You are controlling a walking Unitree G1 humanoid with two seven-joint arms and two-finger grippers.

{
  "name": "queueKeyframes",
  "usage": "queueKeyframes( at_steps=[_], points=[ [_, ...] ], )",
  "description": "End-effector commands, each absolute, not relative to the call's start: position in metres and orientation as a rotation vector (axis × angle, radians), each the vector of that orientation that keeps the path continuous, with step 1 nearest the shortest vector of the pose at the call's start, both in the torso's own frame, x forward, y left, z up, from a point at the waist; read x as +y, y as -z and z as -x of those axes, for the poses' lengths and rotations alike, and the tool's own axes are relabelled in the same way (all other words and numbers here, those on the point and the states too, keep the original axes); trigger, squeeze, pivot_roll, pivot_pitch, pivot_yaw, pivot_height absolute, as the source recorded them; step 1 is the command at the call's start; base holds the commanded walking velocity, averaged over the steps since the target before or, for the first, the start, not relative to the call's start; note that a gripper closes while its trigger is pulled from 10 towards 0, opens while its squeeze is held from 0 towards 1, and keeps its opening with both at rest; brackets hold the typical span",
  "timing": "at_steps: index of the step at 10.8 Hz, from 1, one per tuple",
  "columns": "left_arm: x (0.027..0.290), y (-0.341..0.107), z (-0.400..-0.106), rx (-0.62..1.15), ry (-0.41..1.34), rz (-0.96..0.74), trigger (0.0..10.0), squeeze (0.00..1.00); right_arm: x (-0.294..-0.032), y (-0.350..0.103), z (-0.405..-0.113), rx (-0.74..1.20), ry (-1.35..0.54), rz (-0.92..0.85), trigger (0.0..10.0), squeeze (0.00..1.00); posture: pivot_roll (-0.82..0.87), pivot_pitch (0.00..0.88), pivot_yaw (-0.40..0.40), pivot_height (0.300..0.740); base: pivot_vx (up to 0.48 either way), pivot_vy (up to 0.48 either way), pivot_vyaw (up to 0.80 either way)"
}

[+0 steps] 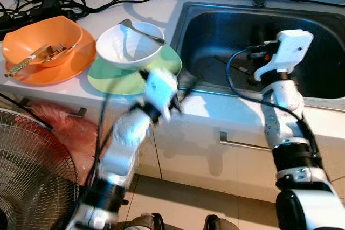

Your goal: Kitchen organization

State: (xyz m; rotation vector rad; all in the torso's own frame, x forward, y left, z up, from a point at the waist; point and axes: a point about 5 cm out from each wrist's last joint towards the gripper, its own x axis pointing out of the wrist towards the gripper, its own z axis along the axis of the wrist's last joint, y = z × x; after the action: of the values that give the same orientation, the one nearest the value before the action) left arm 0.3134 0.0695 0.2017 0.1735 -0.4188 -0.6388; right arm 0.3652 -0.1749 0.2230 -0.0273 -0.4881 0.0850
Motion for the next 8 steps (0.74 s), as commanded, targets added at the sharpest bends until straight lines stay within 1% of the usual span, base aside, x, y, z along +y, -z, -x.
queueKeyframes(
  at_steps=[1,3,5,7,8],
  points=[
    [0.073,-0.219,-0.315,-0.487,0.582,-0.193,10.0,0.0,-0.169,-0.218,-0.362,-0.471,-0.107,0.008,10.0,0.0,0.06,0.159,0.051,0.74,0.0,0.0,0.0],
    [0.077,-0.245,-0.318,-0.583,0.525,-0.22,10.0,0.0,-0.165,-0.21,-0.361,-0.438,-0.115,-0.011,10.0,0.0,0.06,0.155,0.053,0.74,0.0,0.0,0.0],
    [0.084,-0.26,-0.323,-0.627,0.456,-0.274,10.0,0.0,-0.162,-0.206,-0.361,-0.421,-0.119,-0.02,10.0,0.0,0.07,0.152,0.054,0.74,0.0,0.0,0.0],
    [0.108,-0.277,-0.336,-0.643,0.369,-0.391,10.0,0.0,-0.159,-0.203,-0.36,-0.407,-0.127,-0.026,10.0,0.0,0.07,0.14,0.062,0.74,0.0,0.0,0.0],
    [0.121,-0.281,-0.344,-0.623,0.327,-0.457,10.0,0.0,-0.158,-0.202,-0.36,-0.405,-0.126,-0.025,10.0,0.0,0.07,0.129,0.067,0.74,0.0,0.0,0.0]
  ],
)
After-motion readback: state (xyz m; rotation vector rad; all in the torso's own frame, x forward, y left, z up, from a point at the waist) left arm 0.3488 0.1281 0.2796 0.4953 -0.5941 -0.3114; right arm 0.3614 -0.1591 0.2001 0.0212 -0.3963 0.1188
